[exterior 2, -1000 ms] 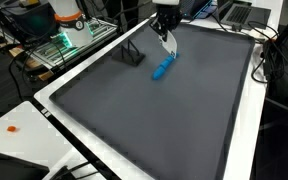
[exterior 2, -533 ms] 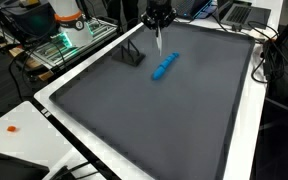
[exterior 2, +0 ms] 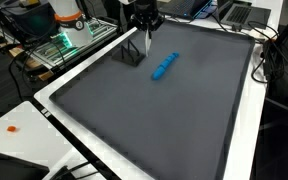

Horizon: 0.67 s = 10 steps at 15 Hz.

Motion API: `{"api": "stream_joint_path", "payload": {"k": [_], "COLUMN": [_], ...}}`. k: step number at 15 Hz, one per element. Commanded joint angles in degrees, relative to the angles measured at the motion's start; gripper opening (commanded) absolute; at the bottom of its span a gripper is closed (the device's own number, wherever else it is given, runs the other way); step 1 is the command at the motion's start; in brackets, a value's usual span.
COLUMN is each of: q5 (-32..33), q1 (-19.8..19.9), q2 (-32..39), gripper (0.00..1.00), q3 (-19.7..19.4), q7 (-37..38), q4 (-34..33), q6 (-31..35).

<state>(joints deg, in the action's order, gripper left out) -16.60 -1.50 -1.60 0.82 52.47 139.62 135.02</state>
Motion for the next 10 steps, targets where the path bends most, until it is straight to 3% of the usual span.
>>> {"api": "stream_joint_path", "payload": {"k": [1, 10], "q5": [-1.8, -5.6], "q1": [0.2, -0.4], "q2": [-4.0, -4.9], "gripper": [0.01, 0.01], "q3": [0.4, 1.7], "q7": [3.0, 9.0], "q4": [7.6, 16.1], "q6": [6.4, 17.7]}}
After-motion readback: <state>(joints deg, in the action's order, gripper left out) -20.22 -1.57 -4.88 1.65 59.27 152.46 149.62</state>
